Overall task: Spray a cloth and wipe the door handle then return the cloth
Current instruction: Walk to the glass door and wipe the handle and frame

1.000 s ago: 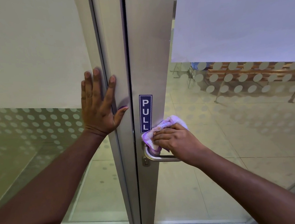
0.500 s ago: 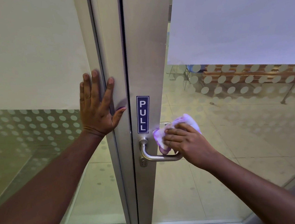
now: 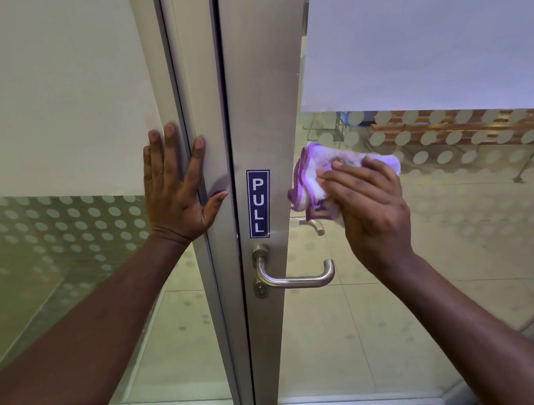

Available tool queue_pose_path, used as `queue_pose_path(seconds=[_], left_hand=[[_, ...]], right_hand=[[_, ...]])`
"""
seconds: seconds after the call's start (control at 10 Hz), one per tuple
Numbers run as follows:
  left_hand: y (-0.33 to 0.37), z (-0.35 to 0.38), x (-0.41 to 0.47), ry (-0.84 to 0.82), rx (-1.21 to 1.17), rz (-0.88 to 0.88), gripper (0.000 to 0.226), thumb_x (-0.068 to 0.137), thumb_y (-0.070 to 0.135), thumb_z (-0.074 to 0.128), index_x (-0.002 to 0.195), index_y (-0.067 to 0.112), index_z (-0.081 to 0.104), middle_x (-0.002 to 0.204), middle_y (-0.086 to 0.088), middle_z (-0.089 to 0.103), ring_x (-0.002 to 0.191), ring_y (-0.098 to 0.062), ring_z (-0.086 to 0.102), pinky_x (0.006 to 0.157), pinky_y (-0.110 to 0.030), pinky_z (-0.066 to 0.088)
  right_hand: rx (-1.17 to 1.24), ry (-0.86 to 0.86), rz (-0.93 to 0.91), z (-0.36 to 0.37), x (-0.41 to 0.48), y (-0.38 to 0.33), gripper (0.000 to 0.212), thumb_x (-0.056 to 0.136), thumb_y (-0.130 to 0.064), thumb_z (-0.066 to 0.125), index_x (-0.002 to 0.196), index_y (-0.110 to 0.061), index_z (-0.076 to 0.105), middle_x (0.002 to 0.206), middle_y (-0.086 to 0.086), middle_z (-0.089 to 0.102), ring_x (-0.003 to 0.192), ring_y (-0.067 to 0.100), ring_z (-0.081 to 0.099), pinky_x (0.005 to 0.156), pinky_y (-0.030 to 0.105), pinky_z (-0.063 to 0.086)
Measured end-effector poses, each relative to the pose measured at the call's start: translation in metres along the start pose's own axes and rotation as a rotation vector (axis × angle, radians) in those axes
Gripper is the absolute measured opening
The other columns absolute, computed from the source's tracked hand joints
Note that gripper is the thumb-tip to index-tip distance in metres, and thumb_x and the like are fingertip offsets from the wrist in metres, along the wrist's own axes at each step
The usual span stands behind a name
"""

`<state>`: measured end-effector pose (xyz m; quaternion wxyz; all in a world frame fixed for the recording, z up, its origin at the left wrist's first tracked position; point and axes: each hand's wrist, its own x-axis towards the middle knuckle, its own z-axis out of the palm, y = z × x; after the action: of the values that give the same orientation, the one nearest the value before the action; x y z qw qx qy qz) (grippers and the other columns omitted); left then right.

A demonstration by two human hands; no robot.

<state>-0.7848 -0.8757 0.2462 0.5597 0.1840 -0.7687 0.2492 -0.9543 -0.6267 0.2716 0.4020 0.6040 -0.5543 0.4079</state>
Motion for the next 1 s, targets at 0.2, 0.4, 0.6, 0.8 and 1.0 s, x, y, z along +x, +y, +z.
queue_pose_path(seconds=[0.2,0.4,0.6,0.8,1.0], left_hand=[[-0.001,0.0,-0.001,-0.004,0.006,0.003,0.075,0.09,0.06,0.032,0.147,0.011,0.028,0.161,-0.004,-0.01,0.147,-0.03,0.0,0.12,-0.049,0.012],[-0.002,0.0,-0.001,-0.01,-0.001,0.003,0.075,0.09,0.061,0.031,0.147,0.012,0.029,0.161,-0.004,-0.009,0.147,-0.031,0.002,0.12,-0.049,0.013],[-0.002,0.0,-0.001,-0.017,-0.001,0.002,0.076,0.089,0.062,0.03,0.148,0.013,0.026,0.16,-0.003,-0.011,0.147,-0.03,-0.001,0.121,-0.049,0.012],[-0.002,-0.001,-0.001,-0.024,0.0,-0.006,0.077,0.089,0.062,0.03,0.148,0.014,0.024,0.16,-0.001,-0.014,0.147,-0.027,-0.005,0.121,-0.047,0.01],[-0.002,-0.001,-0.001,-0.022,-0.013,-0.006,0.075,0.09,0.061,0.03,0.148,0.014,0.025,0.16,-0.001,-0.014,0.148,-0.028,-0.004,0.121,-0.047,0.01]], right_hand=[[-0.015,-0.028,-0.039,0.023,0.02,-0.003,0.018,0.09,-0.002,0.062,0.102,-0.007,0.074,0.11,0.003,0.073,0.104,0.021,0.067,0.101,0.049,0.041],[-0.118,-0.196,-0.123,0.054,0.003,-0.003,0.025,0.096,-0.01,0.049,0.102,-0.014,0.074,0.107,-0.005,0.074,0.104,0.013,0.058,0.106,0.041,0.033],[-0.131,-0.308,-0.121,0.066,-0.023,-0.009,0.025,0.091,-0.013,0.05,0.094,-0.016,0.074,0.104,-0.006,0.074,0.1,0.009,0.049,0.104,0.039,0.031],[-0.061,-0.404,-0.067,0.068,-0.044,-0.011,0.02,0.074,0.0,0.068,0.088,-0.012,0.075,0.097,-0.002,0.075,0.105,0.013,0.055,0.107,0.04,0.03],[-0.045,-0.557,-0.047,0.066,-0.055,-0.018,0.023,0.067,0.004,0.077,0.083,-0.012,0.074,0.093,-0.003,0.075,0.102,0.014,0.058,0.114,0.034,0.023]])
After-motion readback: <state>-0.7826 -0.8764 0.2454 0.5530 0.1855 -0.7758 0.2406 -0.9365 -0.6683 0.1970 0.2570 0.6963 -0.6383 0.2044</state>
